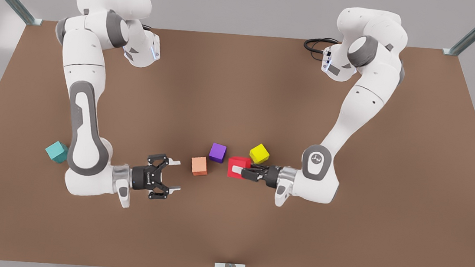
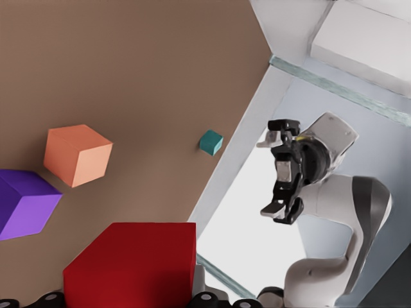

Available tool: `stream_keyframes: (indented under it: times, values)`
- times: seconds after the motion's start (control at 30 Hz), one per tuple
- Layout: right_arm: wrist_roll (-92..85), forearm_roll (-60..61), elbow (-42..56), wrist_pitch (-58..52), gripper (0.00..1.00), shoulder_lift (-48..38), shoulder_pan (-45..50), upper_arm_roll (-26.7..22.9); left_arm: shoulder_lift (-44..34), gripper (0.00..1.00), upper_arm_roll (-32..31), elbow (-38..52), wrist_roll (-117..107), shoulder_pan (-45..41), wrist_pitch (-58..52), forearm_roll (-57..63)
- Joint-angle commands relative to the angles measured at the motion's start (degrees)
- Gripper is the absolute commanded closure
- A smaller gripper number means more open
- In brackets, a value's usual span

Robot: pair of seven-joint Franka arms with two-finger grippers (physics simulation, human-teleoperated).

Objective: Pick up red wooden cube and pass to hand red wooden cube and place in blue wooden cube

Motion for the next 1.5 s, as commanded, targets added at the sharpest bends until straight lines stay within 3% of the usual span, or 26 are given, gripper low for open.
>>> stream_keyframes:
  times: [0.0, 0.67, 1.47]
  values:
    - [-46.42, 3.38, 0.05, 1.24, 0.0, 0.4, 0.43, 0.12, 0.07, 0.4, -0.12, 0.15, 25.07, -0.17, 5.14, -2.53]
    - [-41.85, 11.11, -0.3, 11.96, 0.0, 3.56, 7.99, 0.92, 1.91, 0.4, -0.91, 0.06, 32.72, -2.02, 9.8, -3.85]
    - [-40.97, 15.42, -2.85, 13.99, 0.0, 4.44, 10.89, 1.0, 2.62, 0.4, -0.91, 0.76, 33.51, -3.77, 15.69, -5.78]
